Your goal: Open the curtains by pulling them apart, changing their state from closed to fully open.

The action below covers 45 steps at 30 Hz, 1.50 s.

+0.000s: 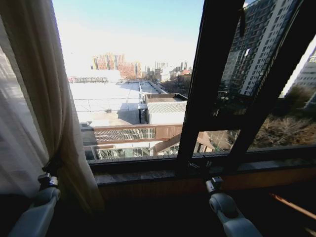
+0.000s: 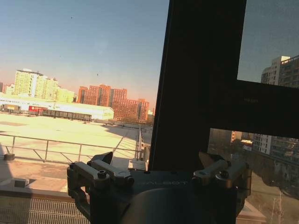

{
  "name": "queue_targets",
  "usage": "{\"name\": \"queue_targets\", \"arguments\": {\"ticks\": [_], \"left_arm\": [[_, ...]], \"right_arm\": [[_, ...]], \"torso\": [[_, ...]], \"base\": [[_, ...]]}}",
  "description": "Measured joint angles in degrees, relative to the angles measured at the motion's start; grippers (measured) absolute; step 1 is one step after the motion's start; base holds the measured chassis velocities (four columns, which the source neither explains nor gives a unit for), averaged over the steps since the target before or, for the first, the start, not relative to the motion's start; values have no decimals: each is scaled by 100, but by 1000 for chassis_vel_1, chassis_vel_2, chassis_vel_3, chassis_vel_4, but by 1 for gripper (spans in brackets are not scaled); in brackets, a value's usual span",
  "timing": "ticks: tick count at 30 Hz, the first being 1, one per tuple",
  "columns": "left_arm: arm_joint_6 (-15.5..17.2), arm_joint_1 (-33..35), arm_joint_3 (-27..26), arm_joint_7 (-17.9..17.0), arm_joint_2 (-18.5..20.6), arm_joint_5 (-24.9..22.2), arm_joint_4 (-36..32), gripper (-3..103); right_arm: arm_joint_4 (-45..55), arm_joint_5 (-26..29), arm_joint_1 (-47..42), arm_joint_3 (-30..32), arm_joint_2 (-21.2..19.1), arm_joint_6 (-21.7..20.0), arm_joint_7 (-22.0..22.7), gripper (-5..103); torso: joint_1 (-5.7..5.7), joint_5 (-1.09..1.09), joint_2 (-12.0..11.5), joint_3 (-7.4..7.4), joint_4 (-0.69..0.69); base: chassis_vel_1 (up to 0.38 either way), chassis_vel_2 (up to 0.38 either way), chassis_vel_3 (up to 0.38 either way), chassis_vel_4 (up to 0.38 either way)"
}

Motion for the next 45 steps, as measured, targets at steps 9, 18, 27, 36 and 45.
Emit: {"name": "queue_targets", "arguments": {"ticks": [9, 18, 27, 36, 45], "left_arm": [[-11, -220, -649, -206, 518, 90, 731, 0], [-53, 12, -945, -253, 644, 189, 871, 0], [-90, 746, -984, 163, 134, 101, -455, 14], [571, 2373, -1047, 611, -901, -722, -3037, 46], [1042, 3293, -1091, 918, -1713, -666, -4888, 79]], "right_arm": [[0, 0, 0, -1, 0, 0, 0, 100], [0, 0, 0, -1, 0, 0, 0, 100], [0, 0, 0, -1, 0, 0, 0, 100], [0, 0, 0, -1, 0, 0, 0, 100], [0, 0, 0, -1, 0, 0, 0, 100]], "torso": [[0, 2, 0, 0, 0], [0, 2, 0, 0, 1], [0, 4, 0, 0, 0], [0, 5, 1, -1, 0], [0, 7, 0, -1, -1]], "base": [[0, 0, 0, 0], [0, 0, 0, 0], [0, 0, 0, 0], [0, 0, 0, 0], [0, 0, 0, 0]]}}
